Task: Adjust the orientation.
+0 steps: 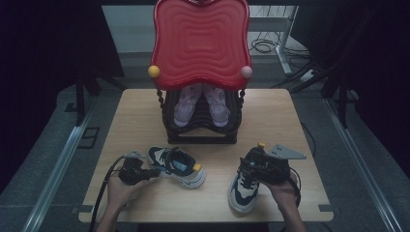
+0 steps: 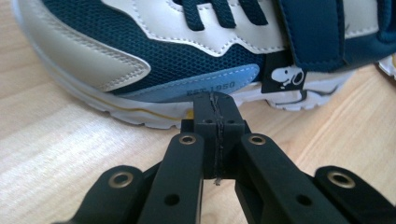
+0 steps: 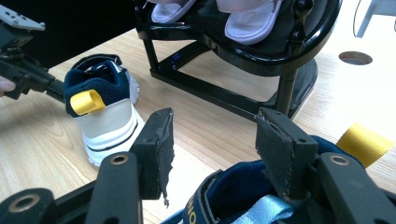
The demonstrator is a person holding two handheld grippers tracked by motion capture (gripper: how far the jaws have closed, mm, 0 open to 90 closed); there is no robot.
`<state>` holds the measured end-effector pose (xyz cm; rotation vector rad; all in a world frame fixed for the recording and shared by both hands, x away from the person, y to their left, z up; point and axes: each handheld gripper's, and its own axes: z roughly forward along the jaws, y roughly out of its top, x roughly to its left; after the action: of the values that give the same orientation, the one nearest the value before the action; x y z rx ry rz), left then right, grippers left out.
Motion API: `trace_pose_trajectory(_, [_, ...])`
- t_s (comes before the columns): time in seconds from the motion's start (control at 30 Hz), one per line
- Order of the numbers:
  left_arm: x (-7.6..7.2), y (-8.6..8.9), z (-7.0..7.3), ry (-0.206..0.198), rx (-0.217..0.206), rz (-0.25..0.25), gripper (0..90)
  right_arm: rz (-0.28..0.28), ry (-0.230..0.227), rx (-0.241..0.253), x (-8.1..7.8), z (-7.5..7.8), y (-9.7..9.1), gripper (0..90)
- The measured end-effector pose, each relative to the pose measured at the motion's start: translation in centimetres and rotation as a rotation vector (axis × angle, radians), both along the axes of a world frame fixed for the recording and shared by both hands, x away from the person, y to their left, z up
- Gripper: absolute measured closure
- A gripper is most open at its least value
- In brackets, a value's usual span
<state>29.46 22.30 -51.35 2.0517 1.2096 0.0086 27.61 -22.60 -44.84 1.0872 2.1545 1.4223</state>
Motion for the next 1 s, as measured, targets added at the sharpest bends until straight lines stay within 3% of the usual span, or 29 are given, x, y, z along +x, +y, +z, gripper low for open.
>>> trace_pose_trajectory(0.2, [-0.1, 0.2, 0.3, -0.028, -0.004, 0.012, 88.6, -0.011, -0.003, 0.000, -0.2, 0.1, 0.1, 48.3])
trace_pose_trajectory(0.37, [-1.1, 0.9, 1.8, -0.105, -0.042, 0.025, 85.7, 0.007, -0.007, 0.006, -0.2, 0.4, 0.2, 49.2])
trace_pose_trajectory(0.57, [-2.2, 1.3, 3.4, -0.152, -0.066, -0.003, 68.4, 0.023, 0.008, 0.014, -0.1, 0.1, 0.6, 49.0])
trace_pose_trajectory(0.67, [-2.8, 1.5, 4.3, -0.182, -0.061, 0.012, 56.8, 0.021, 0.008, 0.021, -0.1, 0.2, 0.5, 48.5])
trace_pose_trajectory(0.83, [-3.3, 2.4, 5.1, -0.202, -0.063, 0.052, 50.2, 0.017, 0.011, 0.029, -0.1, 0.3, 0.3, 49.4])
trace_pose_trajectory(1.0, [-3.9, 3.2, 5.7, -0.203, -0.058, 0.071, 47.7, 0.023, 0.038, 0.055, -0.1, 0.5, 0.4, 56.9])
